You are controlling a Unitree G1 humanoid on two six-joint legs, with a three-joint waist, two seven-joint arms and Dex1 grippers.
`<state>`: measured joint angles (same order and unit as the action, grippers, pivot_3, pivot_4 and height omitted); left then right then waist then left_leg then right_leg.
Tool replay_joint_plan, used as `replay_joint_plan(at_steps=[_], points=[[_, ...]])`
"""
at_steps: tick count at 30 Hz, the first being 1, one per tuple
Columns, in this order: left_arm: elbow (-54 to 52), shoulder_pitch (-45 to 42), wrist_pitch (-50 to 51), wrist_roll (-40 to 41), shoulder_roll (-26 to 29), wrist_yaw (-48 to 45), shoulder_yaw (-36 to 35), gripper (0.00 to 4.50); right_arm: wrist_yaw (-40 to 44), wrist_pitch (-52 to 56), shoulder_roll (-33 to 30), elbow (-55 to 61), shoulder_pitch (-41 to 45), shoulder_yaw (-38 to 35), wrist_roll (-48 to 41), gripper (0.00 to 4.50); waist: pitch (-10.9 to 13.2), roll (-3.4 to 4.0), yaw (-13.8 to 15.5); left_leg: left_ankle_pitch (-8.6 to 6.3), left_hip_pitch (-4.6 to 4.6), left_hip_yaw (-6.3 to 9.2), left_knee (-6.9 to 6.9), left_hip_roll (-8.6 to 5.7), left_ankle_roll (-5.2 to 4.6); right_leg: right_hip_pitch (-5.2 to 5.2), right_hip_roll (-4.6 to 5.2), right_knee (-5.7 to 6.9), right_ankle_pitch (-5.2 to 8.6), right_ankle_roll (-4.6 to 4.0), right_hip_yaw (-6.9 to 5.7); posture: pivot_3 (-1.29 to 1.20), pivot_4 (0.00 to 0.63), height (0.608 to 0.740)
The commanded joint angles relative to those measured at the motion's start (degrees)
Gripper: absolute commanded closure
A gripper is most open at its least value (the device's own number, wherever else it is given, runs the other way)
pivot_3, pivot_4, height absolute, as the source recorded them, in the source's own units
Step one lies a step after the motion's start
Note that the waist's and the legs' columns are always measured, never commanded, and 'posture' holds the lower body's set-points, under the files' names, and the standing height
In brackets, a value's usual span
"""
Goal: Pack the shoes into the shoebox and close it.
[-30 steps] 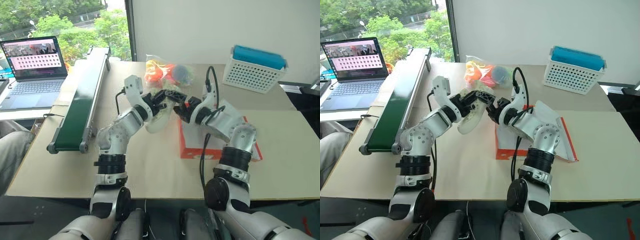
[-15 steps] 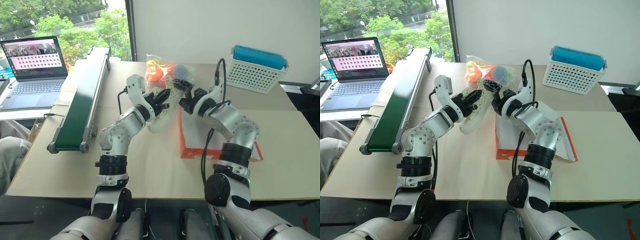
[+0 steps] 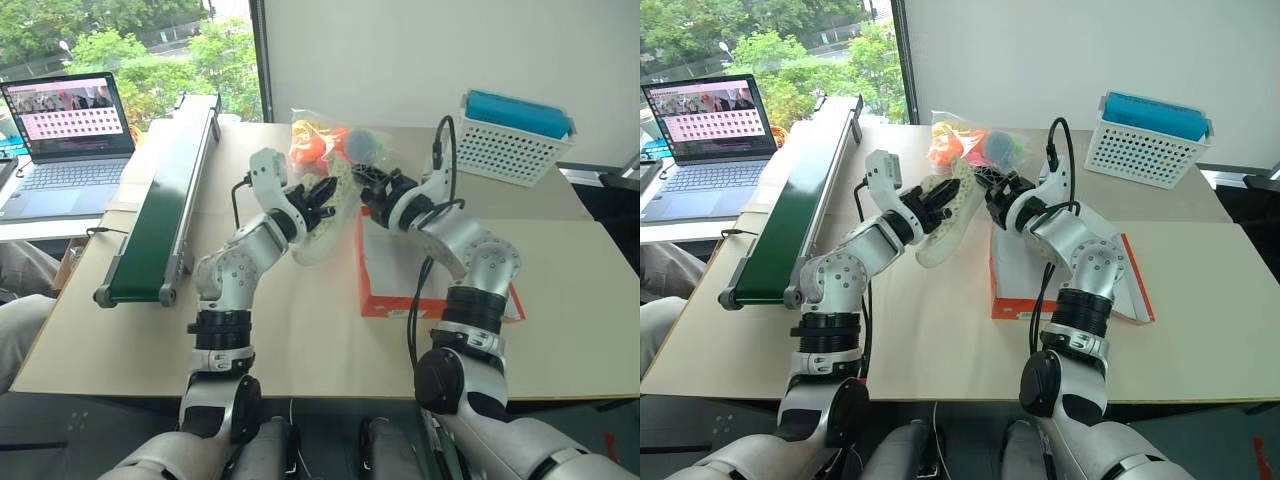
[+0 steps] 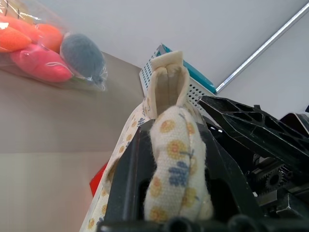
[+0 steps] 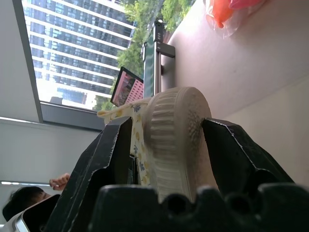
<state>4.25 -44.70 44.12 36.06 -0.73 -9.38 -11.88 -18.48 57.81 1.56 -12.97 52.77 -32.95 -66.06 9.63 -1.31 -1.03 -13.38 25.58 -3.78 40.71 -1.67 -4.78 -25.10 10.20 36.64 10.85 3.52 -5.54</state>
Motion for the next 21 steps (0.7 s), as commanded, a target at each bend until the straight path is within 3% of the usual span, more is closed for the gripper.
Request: replay_joint_plan(at_steps=[1, 11, 18, 21], points=[[-2.27, -1.21, -0.51, 0.91, -0.25, -0.05, 0.21, 3.8, -0.2, 0.8, -0.6, 1.39, 0.61, 1.38, -2.06, 1.71, 0.0, 0.0, 0.06, 0.0, 0.0, 0.0, 0.0, 0.0, 0.0, 0.0, 0.0, 0.0, 0.0, 0.0, 0.0, 0.0, 0.15, 0.699], [-2.22, -1.34, -0.49, 0.9, -0.13, 0.06, 0.13, 3.8, -0.42, 1.8, -0.36, 2.05, 0.44, 3.18, -2.37, 1.71, 0.0, 0.0, 0.03, 0.0, 0.0, 0.0, 0.0, 0.0, 0.0, 0.0, 0.0, -0.01, 0.0, 0.0, 0.0, 0.0, 0.15, 0.699], [-2.47, -1.03, -0.46, 0.62, 0.03, -0.25, 0.63, 3.8, -0.74, 1.05, 0.22, 2.9, -0.3, 4.21, -1.83, 3.68, 0.0, 0.0, 0.09, 0.0, 0.0, 0.0, 0.0, 0.0, -0.01, 0.0, 0.0, -0.01, 0.0, 0.0, 0.0, 0.0, 0.15, 0.699], [-2.45, -0.89, -0.42, 0.24, 0.27, -0.43, 1.15, 3.8, -1.03, 0.72, 0.42, 2.88, -0.27, 4.35, -2.24, 3.93, 0.0, 0.0, 0.06, -0.01, 0.0, 0.0, 0.0, 0.0, -0.01, 0.0, 0.0, -0.01, 0.0, 0.0, 0.0, 0.0, 0.15, 0.699]])
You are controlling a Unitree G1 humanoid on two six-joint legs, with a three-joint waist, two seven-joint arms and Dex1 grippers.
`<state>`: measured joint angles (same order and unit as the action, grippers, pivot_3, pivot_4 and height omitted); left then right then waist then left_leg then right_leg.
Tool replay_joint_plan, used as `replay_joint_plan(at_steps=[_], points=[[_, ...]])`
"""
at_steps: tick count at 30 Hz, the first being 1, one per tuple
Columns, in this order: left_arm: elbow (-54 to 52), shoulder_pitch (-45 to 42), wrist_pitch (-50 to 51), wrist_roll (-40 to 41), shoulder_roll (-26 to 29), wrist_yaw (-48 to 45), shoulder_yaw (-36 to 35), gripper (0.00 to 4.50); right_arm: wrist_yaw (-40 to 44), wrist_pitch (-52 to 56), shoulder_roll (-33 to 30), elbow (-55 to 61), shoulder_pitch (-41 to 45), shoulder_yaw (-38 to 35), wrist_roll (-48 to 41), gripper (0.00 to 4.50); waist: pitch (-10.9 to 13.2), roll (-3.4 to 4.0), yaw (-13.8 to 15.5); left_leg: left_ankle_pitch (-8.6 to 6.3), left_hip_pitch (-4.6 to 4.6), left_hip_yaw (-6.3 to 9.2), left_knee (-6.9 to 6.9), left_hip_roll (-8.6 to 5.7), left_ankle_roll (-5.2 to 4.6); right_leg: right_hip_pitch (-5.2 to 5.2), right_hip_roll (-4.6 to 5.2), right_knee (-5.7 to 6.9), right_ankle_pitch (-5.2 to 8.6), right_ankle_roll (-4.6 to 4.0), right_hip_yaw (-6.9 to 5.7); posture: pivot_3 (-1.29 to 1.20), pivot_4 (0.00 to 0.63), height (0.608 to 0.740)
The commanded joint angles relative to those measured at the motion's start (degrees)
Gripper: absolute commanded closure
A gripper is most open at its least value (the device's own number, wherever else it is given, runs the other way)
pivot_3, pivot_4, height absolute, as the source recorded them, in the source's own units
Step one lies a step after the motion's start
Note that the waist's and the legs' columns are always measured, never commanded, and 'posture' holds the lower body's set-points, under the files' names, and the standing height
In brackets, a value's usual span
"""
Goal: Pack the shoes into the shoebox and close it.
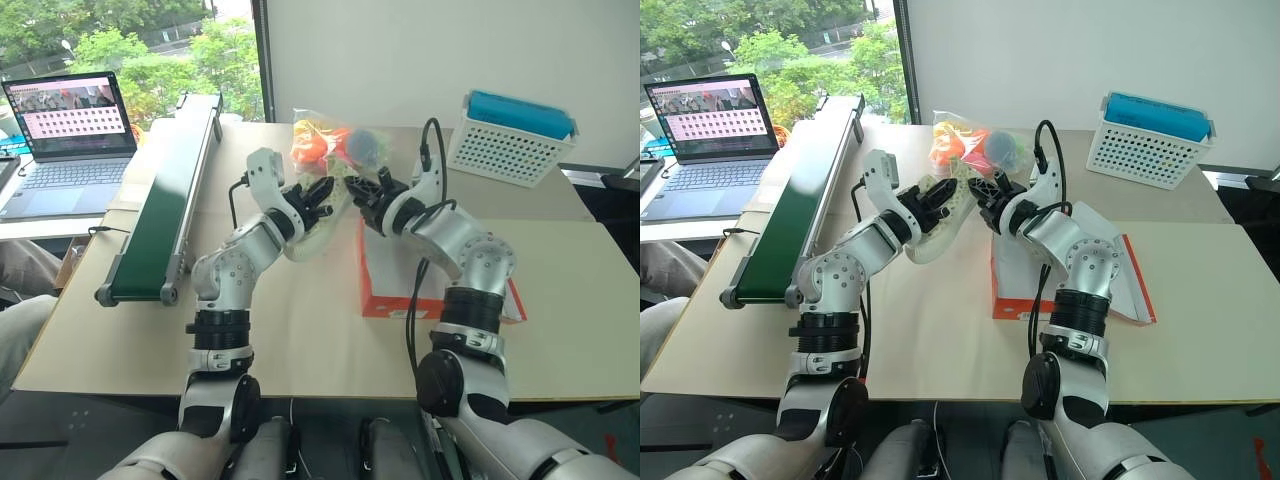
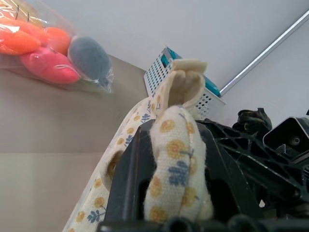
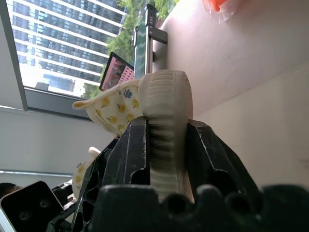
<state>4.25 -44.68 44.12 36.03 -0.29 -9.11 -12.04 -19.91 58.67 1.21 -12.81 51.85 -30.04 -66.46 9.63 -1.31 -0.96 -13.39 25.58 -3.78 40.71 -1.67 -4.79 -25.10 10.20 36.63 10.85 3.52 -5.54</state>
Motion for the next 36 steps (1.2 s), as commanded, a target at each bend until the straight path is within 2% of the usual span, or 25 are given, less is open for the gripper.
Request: replay_joint_plan(at_steps=[1, 8, 9, 10, 11, 13, 17, 24, 27, 31, 36], points=[[-2.61, -0.76, -0.21, 0.24, -0.05, -0.86, 1.63, 3.8, 0.18, -0.38, 0.87, 2.77, 0.71, 1.26, -2.07, 3.94, 0.0, 0.0, -0.01, 0.0, 0.0, 0.0, 0.0, 0.0, 0.0, 0.0, 0.0, 0.0, 0.0, 0.0, 0.0, 0.0, 0.15, 0.699], [-4.76, 1.33, -1.92, -3.86, 3.05, -5.24, 8.39, 3.8, -0.79, -2.84, 1.32, 3.65, 0.73, 0.14, -2.66, 3.94, 0.0, 0.01, -0.02, 0.0, 0.0, 0.0, 0.0, 0.0, 0.0, -0.01, 0.0, 0.0, 0.0, 0.0, 0.0, 0.0, 0.15, 0.699], [-5.12, 1.79, -2.48, -3.78, 2.95, -5.94, 8.6, 3.47, -0.91, -3.21, 1.44, 3.88, 0.67, -0.04, -2.74, 3.94, 0.0, 0.01, -0.02, 0.0, 0.0, 0.0, -0.01, 0.0, 0.0, -0.01, 0.0, 0.0, 0.0, 0.0, 0.0, 0.0, 0.15, 0.699], [-5.63, 2.19, -2.81, -4.1, 3.25, -6.76, 9.32, 3.47, -1.08, -3.65, 1.64, 4.16, 0.61, -0.31, -2.95, 3.94, 0.0, 0.01, 0.02, 0.0, 0.0, -0.01, -0.01, 0.0, 0.0, -0.01, 0.0, 0.0, 0.0, 0.0, 0.0, 0.0, 0.15, 0.699], [-6.32, 2.75, -3.49, -5.48, 4.15, -8.03, 11.17, 3.04, -1.33, -4.0, 1.69, 4.47, 0.52, -0.48, -3.0, 3.94, 0.0, 0.01, 0.01, 0.0, 0.0, -0.01, -0.01, 0.0, 0.0, -0.01, 0.0, -0.01, 0.0, 0.0, 0.0, 0.0, 0.15, 0.699], [-7.19, 3.58, -3.75, -6.82, 5.06, -9.4, 13.17, 2.52, -1.83, -4.56, 1.66, 4.95, 0.4, -0.89, -3.19, 3.94, 0.01, 0.02, 0.05, 0.0, 0.0, 0.0, -0.01, 0.01, 0.01, -0.02, 0.0, 0.0, 0.0, 0.0, 0.0, 0.0, 0.15, 0.699], [-10.21, 5.77, -3.58, -5.36, 5.7, -11.6, 12.94, 2.52, -2.21, -5.24, -1.36, 5.14, 0.58, -1.83, -2.41, 3.94, 0.01, 0.03, -0.03, 0.0, 0.01, -0.01, -0.01, 0.01, 0.01, -0.03, -0.01, -0.01, 0.0, -0.01, 0.01, 0.0, 0.15, 0.699], [-14.95, 10.79, -1.16, -4.07, 9.6, -15.06, 12.89, 2.52, -0.05, 1.39, -19.86, 2.19, 4.97, -1.53, -0.78, 3.94, 0.18, 0.28, 0.6, -0.03, 0.14, 0.01, 0.02, -0.05, -0.06, -0.04, 0.01, -0.18, 0.02, 0.01, 0.07, 0.0, 0.15, 0.699], [-15.3, 11.54, -1.82, -4.92, 10.17, -15.96, 14.17, 2.52, 1.32, 5.76, -25.78, 0.78, 6.5, -0.17, -0.39, 3.94, 0.21, 0.36, 0.16, -0.02, 0.17, 0.0, -0.02, -0.01, -0.06, -0.05, -0.02, -0.5, 0.02, 0.01, 0.07, 0.0, 0.15, 0.699], [-18.24, 13.37, -6.32, -7.47, 13.08, -22.53, 20.09, 2.52, 8.12, 17.11, -35.65, -0.26, 7.42, 7.44, 2.88, 3.94, 0.24, 0.41, -0.07, -0.09, 0.14, -0.09, -0.03, 0.07, -0.18, -0.02, -0.06, -0.53, 0.02, 0.0, 0.1, 0.0, 0.15, 0.699], [-17.95, 15.03, -13.02, -11.98, 18.42, -30.83, 26.0, 2.52, 17.84, 25.97, -42.94, -1.86, 7.6, 18.18, 8.62, 3.94, 0.25, 0.45, 0.22, -0.32, 0.15, -0.12, 0.01, 0.14, -0.56, -0.01, -0.06, -0.57, 0.0, -0.03, 0.1, 0.0, 0.15, 0.699]])
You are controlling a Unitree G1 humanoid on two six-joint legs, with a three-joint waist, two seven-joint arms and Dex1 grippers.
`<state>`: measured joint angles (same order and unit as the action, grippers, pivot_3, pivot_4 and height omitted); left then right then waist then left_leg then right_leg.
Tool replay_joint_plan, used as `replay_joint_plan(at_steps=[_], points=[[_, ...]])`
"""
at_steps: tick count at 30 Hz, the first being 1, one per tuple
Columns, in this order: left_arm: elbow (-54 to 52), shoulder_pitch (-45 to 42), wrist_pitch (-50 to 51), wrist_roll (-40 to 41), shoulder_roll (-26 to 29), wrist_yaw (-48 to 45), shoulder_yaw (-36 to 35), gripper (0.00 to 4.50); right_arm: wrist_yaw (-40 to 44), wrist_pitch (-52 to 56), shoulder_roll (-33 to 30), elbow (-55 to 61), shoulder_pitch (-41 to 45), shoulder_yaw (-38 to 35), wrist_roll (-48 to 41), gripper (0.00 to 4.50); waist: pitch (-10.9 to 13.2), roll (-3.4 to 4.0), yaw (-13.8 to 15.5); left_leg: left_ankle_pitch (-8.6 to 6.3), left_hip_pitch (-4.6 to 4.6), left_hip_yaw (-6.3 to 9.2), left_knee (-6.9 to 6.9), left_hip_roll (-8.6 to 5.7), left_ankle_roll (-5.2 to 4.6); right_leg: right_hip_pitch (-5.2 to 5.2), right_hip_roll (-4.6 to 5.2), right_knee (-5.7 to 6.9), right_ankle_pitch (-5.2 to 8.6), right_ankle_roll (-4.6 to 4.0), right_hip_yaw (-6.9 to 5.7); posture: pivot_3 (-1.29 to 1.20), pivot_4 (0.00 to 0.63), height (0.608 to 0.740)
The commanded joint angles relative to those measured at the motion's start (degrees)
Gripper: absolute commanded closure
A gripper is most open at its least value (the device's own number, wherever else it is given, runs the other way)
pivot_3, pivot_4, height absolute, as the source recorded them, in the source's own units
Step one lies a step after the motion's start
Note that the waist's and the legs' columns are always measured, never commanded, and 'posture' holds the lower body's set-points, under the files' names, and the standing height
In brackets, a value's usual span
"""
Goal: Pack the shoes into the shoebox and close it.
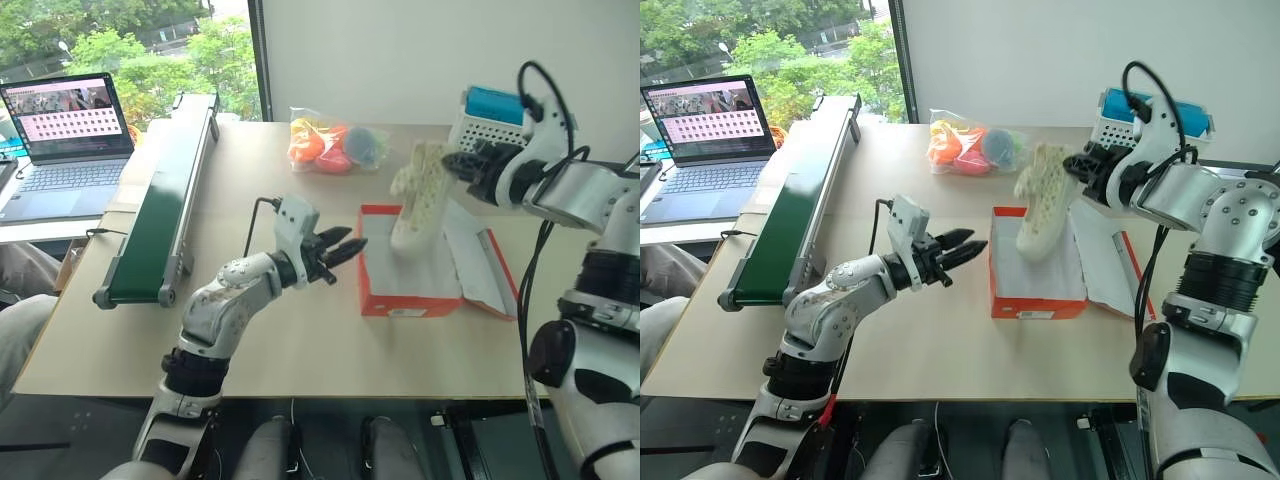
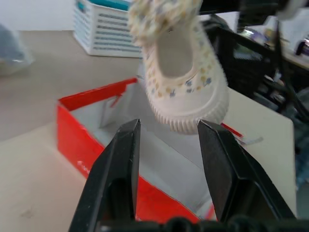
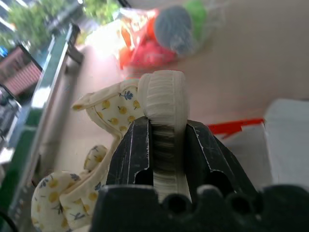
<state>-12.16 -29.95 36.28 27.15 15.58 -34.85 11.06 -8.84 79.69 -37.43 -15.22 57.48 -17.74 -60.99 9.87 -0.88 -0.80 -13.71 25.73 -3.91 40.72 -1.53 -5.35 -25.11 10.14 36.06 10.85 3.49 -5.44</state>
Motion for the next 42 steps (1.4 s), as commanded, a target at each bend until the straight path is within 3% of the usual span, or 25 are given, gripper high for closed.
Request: replay_joint_plan(at_steps=[1, 6, 13, 20, 26, 28, 35, 42], points=[[-1.17, 0.4, -6.05, -3.47, 2.97, -5.98, 3.39, 2.52, 8.95, 6.03, -5.44, 0.25, 2.22, 7.95, 4.41, 3.94, 0.02, 0.03, 0.12, -0.02, 0.0, 0.0, 0.0, 0.0, -0.04, 0.0, 0.01, -0.01, 0.0, 0.0, 0.0, 0.0, 0.15, 0.699], [-0.29, 1.14, -8.18, -4.6, 2.8, -8.04, 4.57, 2.52, 21.22, 4.57, -9.75, -1.41, 2.89, 19.39, 12.52, 3.94, 0.02, 0.04, 0.35, -0.08, 0.11, 0.01, 0.07, -0.01, -0.14, -0.01, 0.04, -0.13, 0.0, 0.01, -0.04, 0.0, 0.15, 0.699], [-1.98, 2.83, -7.9, -5.34, 2.16, -7.95, 5.12, 2.52, 36.46, -7.18, -10.17, -8.88, 3.1, 32.03, 26.5, 3.94, 0.02, 0.04, 0.63, -0.08, 0.13, 0.02, 0.13, -0.03, -0.14, 0.01, 0.07, -0.13, 0.0, 0.02, -0.08, 0.0, 0.15, 0.699], [-3.64, 3.31, -6.1, -4.96, 2.32, -6.98, 4.43, 2.52, 45.8, -21.5, -8.38, -14.37, 1.39, 38.95, 39.54, 3.94, 0.03, 0.03, 1.0, 0.15, 0.14, 0.02, 0.16, -0.07, 0.23, 0.0, 0.1, -0.15, 0.01, 0.04, -0.08, 0.0, 0.15, 0.699], [-4.55, 3.21, -4.86, -4.97, 2.44, -6.51, 4.21, 2.52, 49.2, -27.41, -4.7, -17.52, 0.58, 39.87, 46.88, 3.94, 0.02, 0.03, 0.89, 0.21, 0.11, 0.04, 0.17, -0.06, 0.33, 0.01, 0.08, -0.07, 0.01, 0.04, -0.08, 0.0, 0.15, 0.699], [-4.63, 3.1, -4.58, -4.99, 2.54, -6.36, 3.96, 2.45, 49.22, -28.39, -3.6, -18.1, 0.17, 38.37, 48.0, 2.99, 0.02, 0.03, 0.93, 0.21, 0.08, 0.07, 0.18, -0.06, 0.34, 0.05, 0.08, -0.07, 0.01, 0.04, -0.09, 0.0, 0.15, 0.699], [-4.7, 3.12, -4.46, -4.96, 2.72, -6.32, 3.81, 2.45, 49.8, -27.46, -2.8, -17.23, 1.21, 36.2, 51.05, 0.66, 0.02, 0.03, 1.1, 0.23, 0.1, 0.07, 0.17, -0.08, 0.38, 0.04, 0.09, -0.09, 0.01, 0.04, -0.1, 0.0, 0.15, 0.699], [-2.26, 2.36, -5.63, -6.31, 3.37, -4.97, 1.63, 2.45, 47.13, -17.5, -4.87, -1.93, 4.87, 27.88, 49.28, 0.66, 0.06, 0.09, 1.06, 0.26, 0.1, 0.08, 0.14, -0.07, 0.44, -0.06, 0.08, -0.03, 0.01, 0.03, -0.06, 0.0, 0.15, 0.699]])
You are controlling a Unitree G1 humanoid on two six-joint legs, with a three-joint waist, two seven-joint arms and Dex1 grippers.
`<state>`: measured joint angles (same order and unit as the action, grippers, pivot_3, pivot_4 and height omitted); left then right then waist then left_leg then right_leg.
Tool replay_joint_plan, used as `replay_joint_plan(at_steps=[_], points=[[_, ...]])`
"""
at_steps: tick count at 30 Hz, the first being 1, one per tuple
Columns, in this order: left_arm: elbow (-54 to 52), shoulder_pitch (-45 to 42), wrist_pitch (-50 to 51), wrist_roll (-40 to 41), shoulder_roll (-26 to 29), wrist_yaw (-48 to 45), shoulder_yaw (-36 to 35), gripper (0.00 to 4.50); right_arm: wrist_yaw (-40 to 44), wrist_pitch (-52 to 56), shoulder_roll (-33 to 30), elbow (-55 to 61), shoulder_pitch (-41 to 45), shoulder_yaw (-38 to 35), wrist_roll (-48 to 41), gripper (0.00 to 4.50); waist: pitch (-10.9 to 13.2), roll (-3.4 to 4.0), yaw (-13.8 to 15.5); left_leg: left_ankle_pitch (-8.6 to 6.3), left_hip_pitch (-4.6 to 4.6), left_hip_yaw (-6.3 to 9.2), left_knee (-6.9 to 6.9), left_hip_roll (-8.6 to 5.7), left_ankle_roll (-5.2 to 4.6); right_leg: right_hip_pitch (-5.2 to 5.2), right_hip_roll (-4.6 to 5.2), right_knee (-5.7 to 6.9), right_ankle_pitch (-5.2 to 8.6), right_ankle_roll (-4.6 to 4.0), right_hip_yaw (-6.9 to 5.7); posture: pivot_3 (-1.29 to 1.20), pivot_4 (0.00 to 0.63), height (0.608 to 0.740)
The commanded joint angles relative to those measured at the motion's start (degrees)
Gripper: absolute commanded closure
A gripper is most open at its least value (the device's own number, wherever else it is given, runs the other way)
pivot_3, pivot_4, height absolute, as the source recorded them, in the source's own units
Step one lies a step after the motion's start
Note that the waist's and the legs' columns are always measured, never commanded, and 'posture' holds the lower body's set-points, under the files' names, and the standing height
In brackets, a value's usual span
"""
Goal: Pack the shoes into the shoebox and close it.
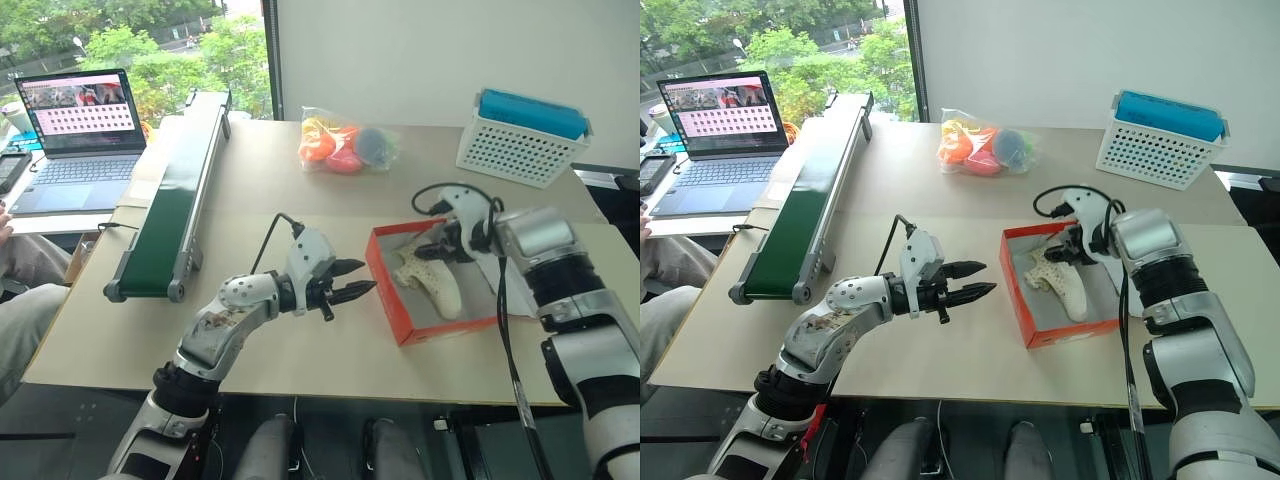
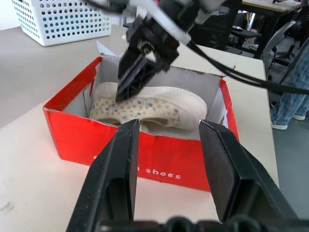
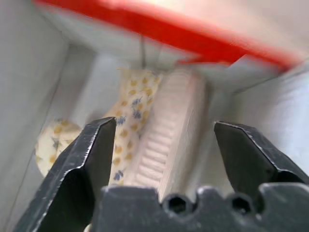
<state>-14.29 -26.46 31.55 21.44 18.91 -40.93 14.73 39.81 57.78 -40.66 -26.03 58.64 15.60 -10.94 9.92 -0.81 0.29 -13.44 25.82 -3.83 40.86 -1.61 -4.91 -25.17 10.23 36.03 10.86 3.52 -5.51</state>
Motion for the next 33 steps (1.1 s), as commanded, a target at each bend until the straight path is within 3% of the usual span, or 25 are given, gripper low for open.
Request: replay_joint_plan(at_steps=[1, 3, 6, 10, 13, 17, 20, 22, 24, 33], points=[[0.27, -1.28, -1.0, -0.73, -0.04, 1.42, -2.46, 2.45, -1.9, 5.49, -1.62, 10.52, 3.68, -6.21, -0.83, 0.66, 0.0, 0.01, -0.11, 0.0, 0.0, 0.0, -0.01, 0.0, 0.01, -0.01, 0.0, 0.01, 0.0, 0.0, 0.01, 0.0, 0.15, 0.699], [2.59, -2.17, -2.04, -1.98, -0.5, 3.63, -4.27, 2.45, -3.3, 7.35, -1.83, 15.68, 3.12, -7.97, -0.79, 0.66, 0.0, 0.01, -0.08, 0.01, 0.0, 0.01, -0.02, 0.02, 0.02, 0.0, -0.02, 0.0, 0.0, 0.0, 0.0, 0.0, 0.15, 0.699], [9.89, -5.91, -4.55, -5.51, -2.19, 14.16, -11.28, 2.45, -4.36, 6.42, -0.67, 27.49, 0.62, -13.03, -3.04, 0.66, 0.0, 0.0, 0.2, 0.01, -0.01, 0.03, 0.0, 0.02, 0.01, 0.03, -0.01, 0.0, 0.0, 0.0, -0.02, 0.0, 0.15, 0.699], [17.46, -9.77, -4.05, -8.08, -2.66, 27.23, -20.64, 2.45, -1.74, 2.42, 5.44, 46.65, -7.72, -20.87, -12.58, 0.66, -0.01, -0.03, 0.27, 0.01, 0.0, 0.09, -0.01, 0.0, 0.01, 0.02, -0.01, 0.02, -0.01, 0.0, -0.05, 0.0, 0.15, 0.699], [21.58, -10.74, -2.34, -9.28, -0.99, 32.91, -25.76, 2.45, -1.35, -0.97, 6.83, 57.1, -20.39, -18.92, -14.0, 0.66, -0.08, -0.12, 0.37, 0.02, -0.01, 0.14, -0.06, 0.0, 0.03, 0.14, -0.03, 0.12, -0.01, 0.02, -0.17, 0.0, 0.15, 0.699], [25.48, -10.81, -1.95, -10.76, 2.49, 32.77, -26.69, 2.45, -3.64, -7.47, 9.91, 59.08, -29.79, -14.87, -11.79, 0.66, -0.07, -0.26, 0.49, -0.01, 0.0, 0.16, 0.07, -0.12, -0.02, 0.23, 0.01, 0.06, -0.1, 0.18, -0.17, 0.0, 0.15, 0.699], [28.2, -11.04, -2.16, -11.13, 4.09, 32.74, -27.68, 1.74, -4.68, -10.13, 12.94, 57.94, -32.48, -14.03, -12.27, 0.56, -0.07, -0.26, 0.46, 0.02, -0.09, 0.16, 0.1, -0.18, 0.0, 0.21, 0.06, -0.04, -0.12, 0.2, -0.09, 0.0, 0.15, 0.699], [30.05, -11.28, -3.31, -11.28, 5.16, 32.63, -28.45, 0.93, -4.72, -11.82, 13.79, 56.26, -34.07, -12.7, -11.56, 0.03, -0.07, -0.27, 0.44, 0.04, -0.2, 0.18, 0.05, -0.15, 0.04, 0.22, 0.04, -0.03, -0.11, 0.19, -0.07, 0.0, 0.15, 0.699], [31.6, -11.46, -4.58, -11.38, 6.0, 32.36, -28.96, 0.21, -4.36, -13.64, 13.69, 55.1, -35.32, -10.9, -10.43, 0.0, -0.12, -0.35, 0.37, 0.05, -0.25, 0.19, -0.05, -0.14, 0.08, 0.21, 0.02, -0.03, -0.11, 0.17, -0.08, 0.0, 0.15, 0.699], [34.88, -10.47, -7.7, -11.85, 7.69, 33.15, -30.4, 0.07, -5.34, -16.47, 14.15, 52.88, -36.15, -7.77, -8.21, 0.0, -0.11, -0.38, 0.32, 0.07, -0.31, 0.15, -0.07, -0.12, 0.14, 0.22, 0.03, 0.0, -0.1, 0.15, -0.06, 0.0, 0.15, 0.699]])
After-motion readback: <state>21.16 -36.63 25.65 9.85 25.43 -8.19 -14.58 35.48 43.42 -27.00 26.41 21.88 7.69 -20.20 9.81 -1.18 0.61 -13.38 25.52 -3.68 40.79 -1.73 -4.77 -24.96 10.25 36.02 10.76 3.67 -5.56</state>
